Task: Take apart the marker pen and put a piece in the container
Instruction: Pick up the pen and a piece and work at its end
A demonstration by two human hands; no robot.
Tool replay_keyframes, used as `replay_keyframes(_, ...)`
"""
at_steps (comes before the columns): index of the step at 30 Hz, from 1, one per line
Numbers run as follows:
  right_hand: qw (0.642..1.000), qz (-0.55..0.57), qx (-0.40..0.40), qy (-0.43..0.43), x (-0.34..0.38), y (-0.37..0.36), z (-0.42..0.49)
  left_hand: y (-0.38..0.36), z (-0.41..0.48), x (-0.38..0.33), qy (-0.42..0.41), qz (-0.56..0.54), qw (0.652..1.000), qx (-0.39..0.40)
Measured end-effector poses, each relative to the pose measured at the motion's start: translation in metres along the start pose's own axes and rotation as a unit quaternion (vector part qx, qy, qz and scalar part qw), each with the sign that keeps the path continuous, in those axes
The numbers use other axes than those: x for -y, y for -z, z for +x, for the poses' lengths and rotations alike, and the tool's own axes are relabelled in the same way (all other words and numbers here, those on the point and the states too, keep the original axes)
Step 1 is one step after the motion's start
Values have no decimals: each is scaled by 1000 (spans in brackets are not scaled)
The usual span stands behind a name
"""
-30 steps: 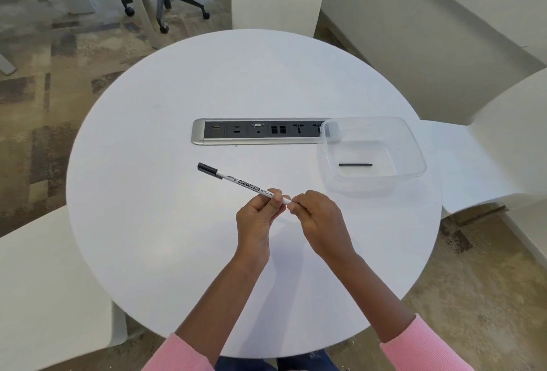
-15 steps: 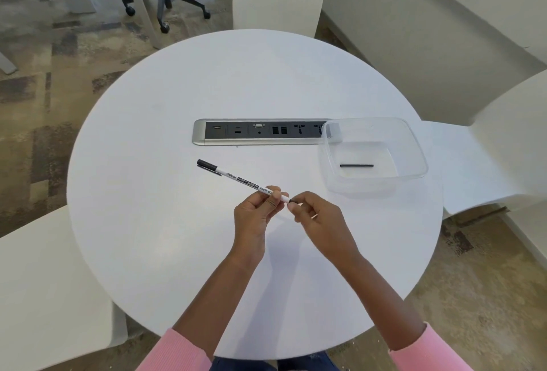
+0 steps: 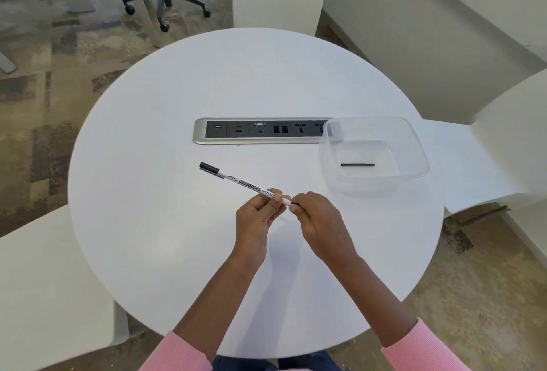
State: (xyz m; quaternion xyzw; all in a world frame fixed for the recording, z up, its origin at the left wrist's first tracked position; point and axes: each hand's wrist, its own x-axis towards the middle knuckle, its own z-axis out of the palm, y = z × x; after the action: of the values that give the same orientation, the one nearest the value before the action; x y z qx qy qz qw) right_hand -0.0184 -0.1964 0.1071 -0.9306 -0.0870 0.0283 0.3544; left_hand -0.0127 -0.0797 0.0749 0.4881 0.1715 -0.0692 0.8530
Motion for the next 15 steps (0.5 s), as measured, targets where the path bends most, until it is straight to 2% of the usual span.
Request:
replay_keyframes(4, 985, 133, 36, -104, -1, 3, 1, 0, 1, 1, 6, 16, 1000, 0)
replay_keyframes(8, 979, 148, 59, -125, -2, 3, 0, -1, 0, 1, 2, 24, 1000, 2)
replay_keyframes(15, 986, 122, -106, -33, 2, -4, -7, -3, 2, -4, 0, 2, 1000, -8)
